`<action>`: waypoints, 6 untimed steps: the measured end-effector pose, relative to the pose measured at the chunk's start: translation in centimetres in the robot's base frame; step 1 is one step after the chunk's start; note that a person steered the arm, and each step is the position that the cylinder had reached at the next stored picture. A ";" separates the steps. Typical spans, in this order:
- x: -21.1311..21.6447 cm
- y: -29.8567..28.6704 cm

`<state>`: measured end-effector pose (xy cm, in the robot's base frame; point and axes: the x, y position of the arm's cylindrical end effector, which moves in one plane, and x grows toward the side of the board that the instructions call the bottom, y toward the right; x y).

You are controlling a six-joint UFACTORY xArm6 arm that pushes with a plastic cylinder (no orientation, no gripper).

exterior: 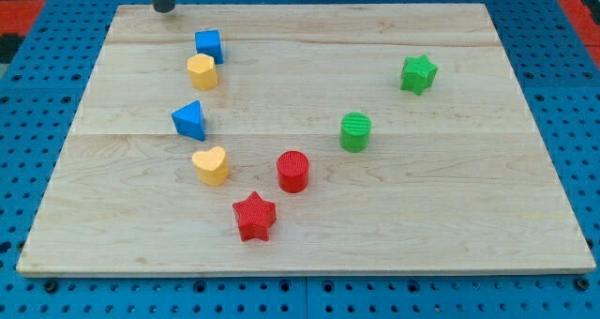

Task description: Keep your hand at the right of the blue cube

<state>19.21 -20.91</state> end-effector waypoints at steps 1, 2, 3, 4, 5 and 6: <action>0.0 0.0; 0.0 0.0; 0.0 0.0; 0.5 1.6; 1.6 5.2; 2.8 8.7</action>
